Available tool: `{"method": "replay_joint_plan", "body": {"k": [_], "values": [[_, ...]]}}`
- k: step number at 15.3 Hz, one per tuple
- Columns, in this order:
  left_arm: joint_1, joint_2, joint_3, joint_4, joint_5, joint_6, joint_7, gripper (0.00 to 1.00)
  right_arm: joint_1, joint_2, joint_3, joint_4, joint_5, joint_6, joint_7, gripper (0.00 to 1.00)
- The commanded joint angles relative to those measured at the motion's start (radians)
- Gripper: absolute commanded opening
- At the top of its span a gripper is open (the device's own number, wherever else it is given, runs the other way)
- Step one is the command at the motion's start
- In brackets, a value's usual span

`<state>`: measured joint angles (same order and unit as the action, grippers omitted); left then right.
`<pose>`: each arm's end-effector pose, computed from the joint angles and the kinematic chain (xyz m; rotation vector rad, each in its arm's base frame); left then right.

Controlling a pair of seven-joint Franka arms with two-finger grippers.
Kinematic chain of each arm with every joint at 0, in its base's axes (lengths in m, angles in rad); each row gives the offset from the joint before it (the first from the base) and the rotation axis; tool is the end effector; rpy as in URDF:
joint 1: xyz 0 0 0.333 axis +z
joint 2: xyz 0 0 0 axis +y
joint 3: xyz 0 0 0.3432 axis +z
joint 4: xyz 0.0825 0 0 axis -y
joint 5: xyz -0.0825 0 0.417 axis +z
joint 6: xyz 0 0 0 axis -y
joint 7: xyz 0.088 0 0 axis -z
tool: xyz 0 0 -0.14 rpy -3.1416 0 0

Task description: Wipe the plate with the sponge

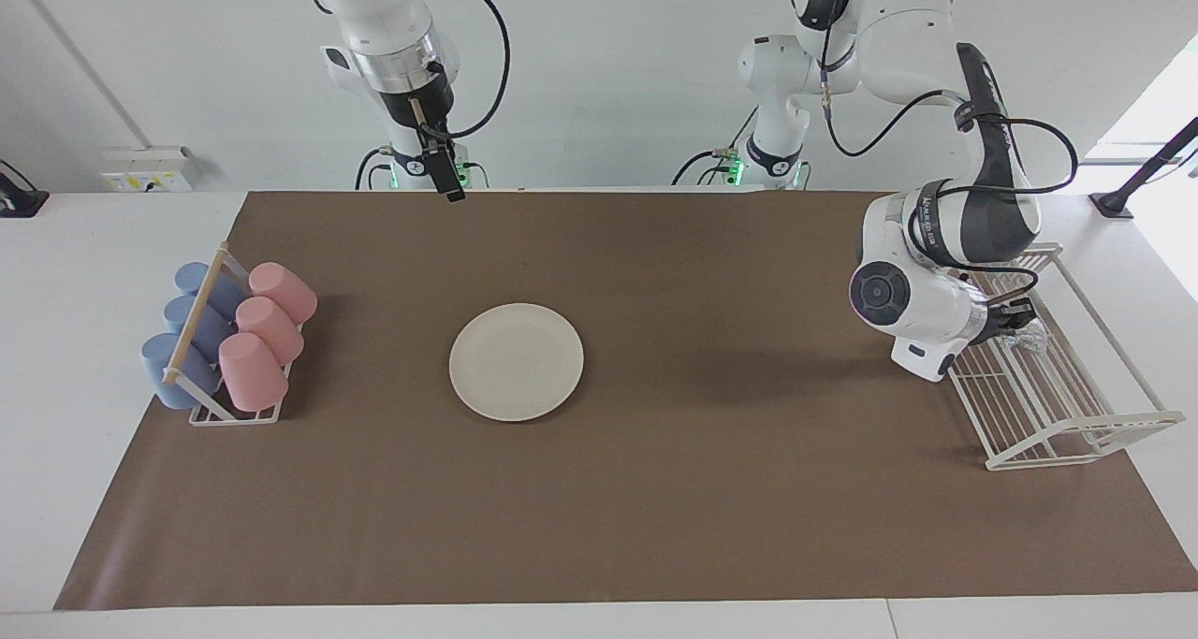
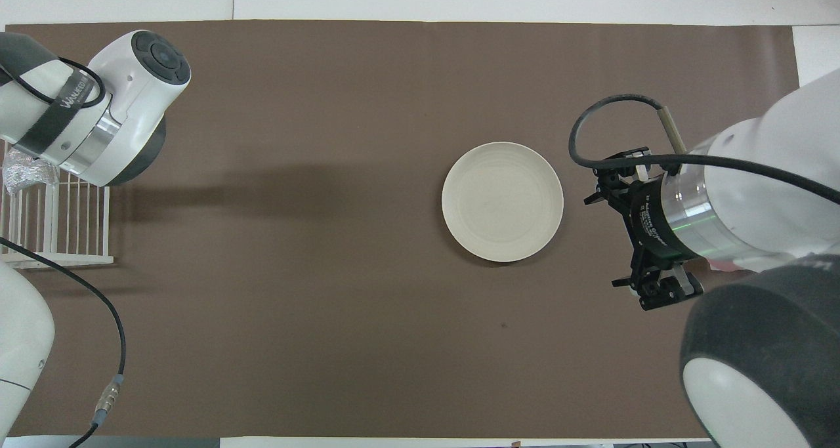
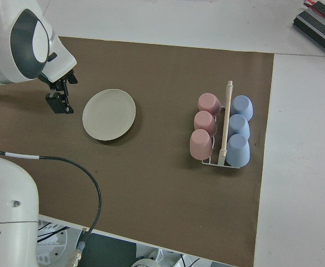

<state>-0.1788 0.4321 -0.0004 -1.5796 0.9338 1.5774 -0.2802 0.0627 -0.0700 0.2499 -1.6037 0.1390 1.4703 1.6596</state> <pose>0.6852 -0.0102 0.3938 -2.1455 0.1365 0.2141 0.5170 0.1938 0.6336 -2.4482 1.9371 0.2148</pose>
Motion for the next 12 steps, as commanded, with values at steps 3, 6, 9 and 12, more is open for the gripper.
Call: {"method": "replay_joint_plan", "body": {"k": [3, 6, 9, 12], "values": [[0.004, -0.056, 0.002, 0.016, -0.062, -0.007, -0.002, 0.00, 0.009, -0.017, 0.022, -0.001, 0.013, -0.005, 0.022, 1.00], [0.021, -0.095, 0.013, 0.123, -0.361, -0.057, -0.004, 0.00, 0.014, -0.017, 0.022, -0.001, 0.010, -0.007, 0.020, 1.00], [0.022, -0.093, 0.013, 0.246, -0.609, -0.189, -0.014, 0.00, 0.016, -0.017, 0.022, -0.002, 0.011, -0.004, 0.016, 1.00], [0.063, -0.165, 0.042, 0.248, -0.934, -0.197, -0.042, 0.00, 0.016, -0.019, 0.026, -0.005, 0.013, 0.010, 0.015, 1.00]]}}
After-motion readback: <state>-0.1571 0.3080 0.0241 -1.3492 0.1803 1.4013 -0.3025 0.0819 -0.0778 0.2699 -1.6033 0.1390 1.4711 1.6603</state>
